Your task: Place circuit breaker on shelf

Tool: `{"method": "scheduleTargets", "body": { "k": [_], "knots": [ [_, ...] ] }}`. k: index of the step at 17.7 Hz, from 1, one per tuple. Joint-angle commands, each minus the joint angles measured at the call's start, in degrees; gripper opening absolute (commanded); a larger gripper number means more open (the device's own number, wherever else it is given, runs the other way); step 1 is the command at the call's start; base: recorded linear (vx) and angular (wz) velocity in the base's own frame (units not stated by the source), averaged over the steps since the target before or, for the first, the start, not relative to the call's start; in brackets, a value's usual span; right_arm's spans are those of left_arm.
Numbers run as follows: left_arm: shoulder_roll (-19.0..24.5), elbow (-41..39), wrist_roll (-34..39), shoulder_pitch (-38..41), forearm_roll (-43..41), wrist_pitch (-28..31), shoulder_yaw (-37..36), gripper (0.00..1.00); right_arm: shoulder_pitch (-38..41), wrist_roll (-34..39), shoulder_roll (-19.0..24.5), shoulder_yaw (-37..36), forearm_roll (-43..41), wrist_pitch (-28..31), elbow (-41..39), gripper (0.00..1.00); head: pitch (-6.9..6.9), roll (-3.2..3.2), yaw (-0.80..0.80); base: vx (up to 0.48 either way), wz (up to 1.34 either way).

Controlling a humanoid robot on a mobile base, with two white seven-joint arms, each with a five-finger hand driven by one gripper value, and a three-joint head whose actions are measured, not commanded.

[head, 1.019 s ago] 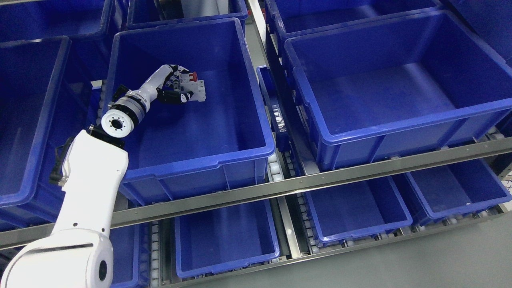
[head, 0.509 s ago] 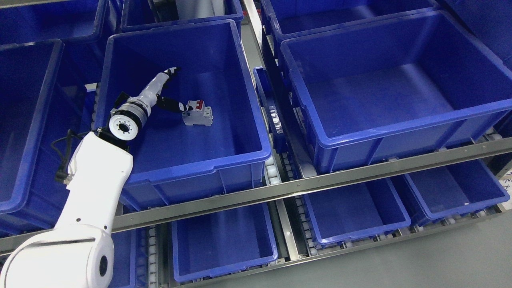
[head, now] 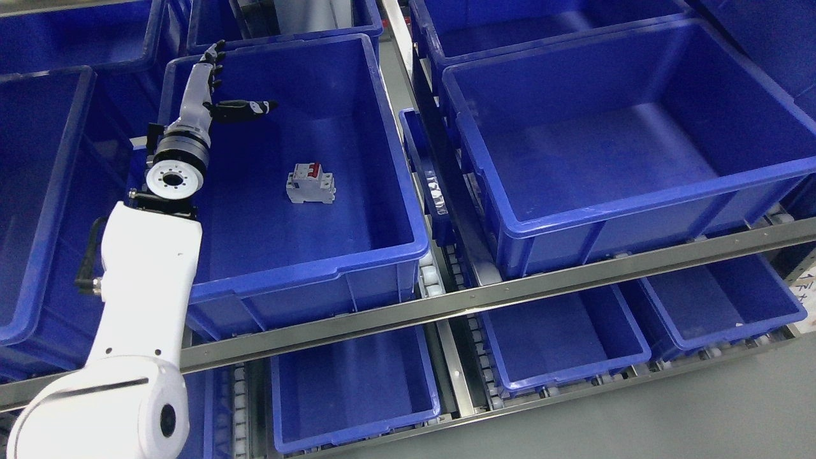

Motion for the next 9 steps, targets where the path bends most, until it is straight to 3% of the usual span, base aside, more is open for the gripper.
{"method": "scheduleTargets", "body": {
  "k": [1,3,9],
  "knots": [
    [-2.3,-40.6,0.0,11.7,11.6,9.6,6.3,1.00,0.0,0.0,-1.0,1.1,0.0,3.1,0.1,1.00,0.00,0.00,0.00,-0.008,-0.02],
    [-2.3,-53.5,0.0,17.7,11.7,16.1,4.3,1.00,0.0,0.0,-1.0,1.1,0.0,3.1,0.0,1.00,0.00,0.00,0.00,-0.018,-0.01],
    [-2.3,-58.7,-0.1,26.3,12.2,14.4,-0.1,1.00,0.0,0.0,-1.0,1.1,0.0,3.1,0.0,1.00,0.00,0.00,0.00,-0.085,0.05]
  ]
}}
